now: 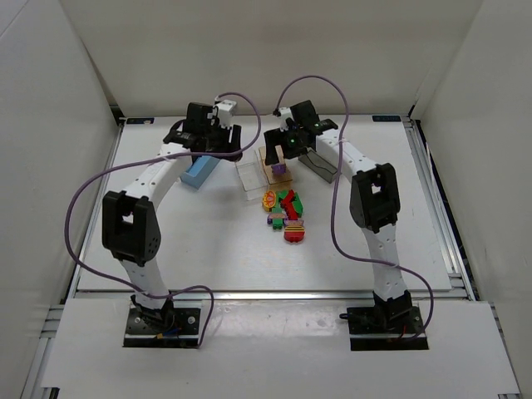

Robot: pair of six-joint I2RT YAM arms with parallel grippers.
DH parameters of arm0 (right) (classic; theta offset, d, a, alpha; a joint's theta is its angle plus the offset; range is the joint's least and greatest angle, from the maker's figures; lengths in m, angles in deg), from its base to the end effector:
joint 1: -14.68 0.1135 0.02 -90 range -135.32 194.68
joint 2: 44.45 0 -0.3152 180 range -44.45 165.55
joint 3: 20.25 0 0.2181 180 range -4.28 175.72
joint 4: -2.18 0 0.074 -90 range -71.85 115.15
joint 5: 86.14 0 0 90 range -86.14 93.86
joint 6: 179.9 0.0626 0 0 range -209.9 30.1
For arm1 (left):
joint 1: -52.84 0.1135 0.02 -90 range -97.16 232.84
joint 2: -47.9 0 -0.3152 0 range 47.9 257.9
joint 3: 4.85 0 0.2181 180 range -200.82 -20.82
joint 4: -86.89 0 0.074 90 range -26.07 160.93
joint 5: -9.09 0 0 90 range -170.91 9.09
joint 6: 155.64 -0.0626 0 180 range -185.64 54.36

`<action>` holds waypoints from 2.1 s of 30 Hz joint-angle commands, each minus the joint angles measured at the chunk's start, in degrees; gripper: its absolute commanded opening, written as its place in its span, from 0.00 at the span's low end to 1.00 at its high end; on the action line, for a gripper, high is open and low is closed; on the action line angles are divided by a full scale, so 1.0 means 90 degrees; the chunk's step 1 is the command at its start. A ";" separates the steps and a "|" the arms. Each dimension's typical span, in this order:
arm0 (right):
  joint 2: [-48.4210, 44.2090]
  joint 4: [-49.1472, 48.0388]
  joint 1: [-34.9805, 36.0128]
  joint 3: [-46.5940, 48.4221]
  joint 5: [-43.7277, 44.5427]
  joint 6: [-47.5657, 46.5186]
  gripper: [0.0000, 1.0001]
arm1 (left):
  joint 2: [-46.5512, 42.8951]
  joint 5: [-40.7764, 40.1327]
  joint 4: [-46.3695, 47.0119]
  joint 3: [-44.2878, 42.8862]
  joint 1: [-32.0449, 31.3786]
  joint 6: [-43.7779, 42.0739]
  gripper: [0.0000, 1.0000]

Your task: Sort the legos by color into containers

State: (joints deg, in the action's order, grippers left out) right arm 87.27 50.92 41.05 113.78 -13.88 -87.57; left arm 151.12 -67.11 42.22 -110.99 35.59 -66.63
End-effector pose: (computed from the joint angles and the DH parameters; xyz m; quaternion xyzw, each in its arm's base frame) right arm 0.4751 0.2568 0.2607 -0.2470 0.8854 0.2296 0.3198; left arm 0.3876 -0.1360 0.3417 0.1921 0.8868 -0.1659 0.3862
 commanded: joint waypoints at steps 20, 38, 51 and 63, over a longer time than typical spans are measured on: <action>-0.1979 -0.0067 -0.0850 -0.1116 0.0252 -0.0434 0.99 | 0.1441 0.0693 -0.0111 -0.0811 -0.0417 -0.1364 0.27; -0.2584 -0.0097 -0.1006 -0.2238 -0.0295 -0.1264 0.99 | 0.1227 0.0703 -0.0159 -0.2080 -0.0426 -0.0798 0.99; -0.3394 0.0098 -0.1250 -0.3341 -0.1455 -0.2337 0.97 | -0.0169 0.0283 -0.0032 -0.1183 0.0031 0.0304 0.96; -0.5054 0.1213 -0.0430 -0.5937 -0.2541 -0.6526 0.85 | -0.1839 0.0409 -0.0891 0.0165 0.0491 -0.0112 1.00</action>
State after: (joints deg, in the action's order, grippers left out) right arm 44.72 60.41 36.33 64.34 -34.68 -134.96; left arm 136.61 -65.54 38.46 -111.84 40.29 -64.88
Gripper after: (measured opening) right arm 0.855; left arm 0.995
